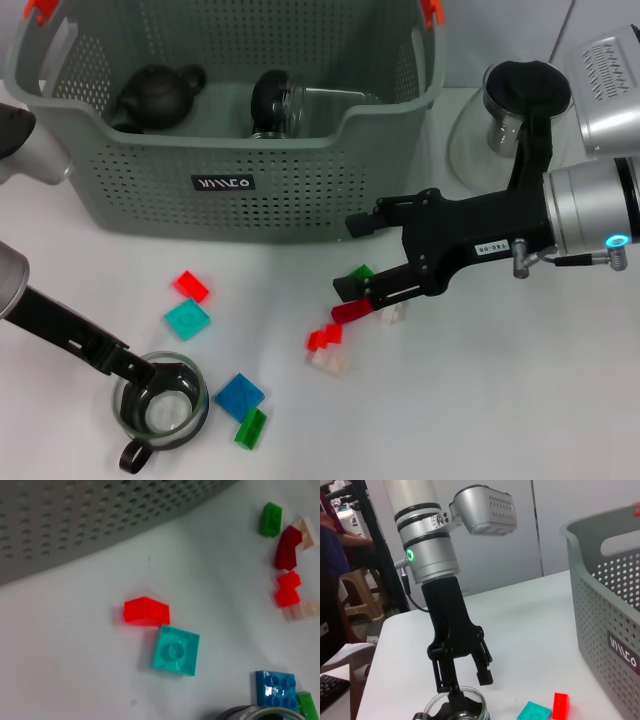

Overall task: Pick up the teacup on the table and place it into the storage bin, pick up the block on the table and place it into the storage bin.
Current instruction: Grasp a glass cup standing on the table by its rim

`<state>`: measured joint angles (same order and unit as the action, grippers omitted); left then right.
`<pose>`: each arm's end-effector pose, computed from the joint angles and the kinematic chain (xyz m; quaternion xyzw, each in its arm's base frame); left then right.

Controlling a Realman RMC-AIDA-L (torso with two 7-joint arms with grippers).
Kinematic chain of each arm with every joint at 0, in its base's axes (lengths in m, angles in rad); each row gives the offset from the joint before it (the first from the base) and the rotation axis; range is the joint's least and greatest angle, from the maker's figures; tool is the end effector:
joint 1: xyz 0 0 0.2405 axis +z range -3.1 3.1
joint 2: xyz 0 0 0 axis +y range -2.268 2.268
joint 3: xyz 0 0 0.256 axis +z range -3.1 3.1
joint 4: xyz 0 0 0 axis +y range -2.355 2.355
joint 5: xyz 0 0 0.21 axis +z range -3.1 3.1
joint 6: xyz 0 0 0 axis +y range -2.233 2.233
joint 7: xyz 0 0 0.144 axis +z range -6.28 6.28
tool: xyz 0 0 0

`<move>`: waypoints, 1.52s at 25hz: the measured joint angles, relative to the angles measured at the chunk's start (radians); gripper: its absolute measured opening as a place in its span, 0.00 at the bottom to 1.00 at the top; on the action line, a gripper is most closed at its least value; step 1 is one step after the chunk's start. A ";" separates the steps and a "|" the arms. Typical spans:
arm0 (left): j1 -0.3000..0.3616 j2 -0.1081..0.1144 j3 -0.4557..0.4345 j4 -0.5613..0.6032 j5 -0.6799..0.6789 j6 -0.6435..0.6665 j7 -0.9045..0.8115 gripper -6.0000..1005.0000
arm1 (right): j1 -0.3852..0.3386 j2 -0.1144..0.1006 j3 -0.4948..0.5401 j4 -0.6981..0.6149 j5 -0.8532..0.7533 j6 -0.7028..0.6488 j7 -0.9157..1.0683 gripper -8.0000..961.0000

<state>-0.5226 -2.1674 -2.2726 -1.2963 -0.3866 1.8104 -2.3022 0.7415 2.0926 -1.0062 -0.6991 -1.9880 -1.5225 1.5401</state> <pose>-0.2615 0.3081 0.0381 -0.8677 -0.4628 0.1437 0.1109 0.1699 0.3599 -0.0408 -0.9792 0.1197 0.1637 0.0060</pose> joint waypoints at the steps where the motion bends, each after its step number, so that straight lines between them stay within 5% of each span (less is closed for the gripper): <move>1: 0.001 0.000 0.001 0.000 0.001 0.000 0.000 0.84 | 0.001 0.000 0.000 0.000 0.000 0.000 0.000 0.95; 38: 0.012 -0.005 0.115 0.046 0.028 -0.087 -0.015 0.72 | -0.002 0.001 0.005 0.012 0.011 0.012 -0.010 0.95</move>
<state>-0.5108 -2.1721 -2.1579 -1.2507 -0.3583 1.7229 -2.3169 0.7398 2.0938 -1.0010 -0.6872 -1.9772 -1.5109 1.5298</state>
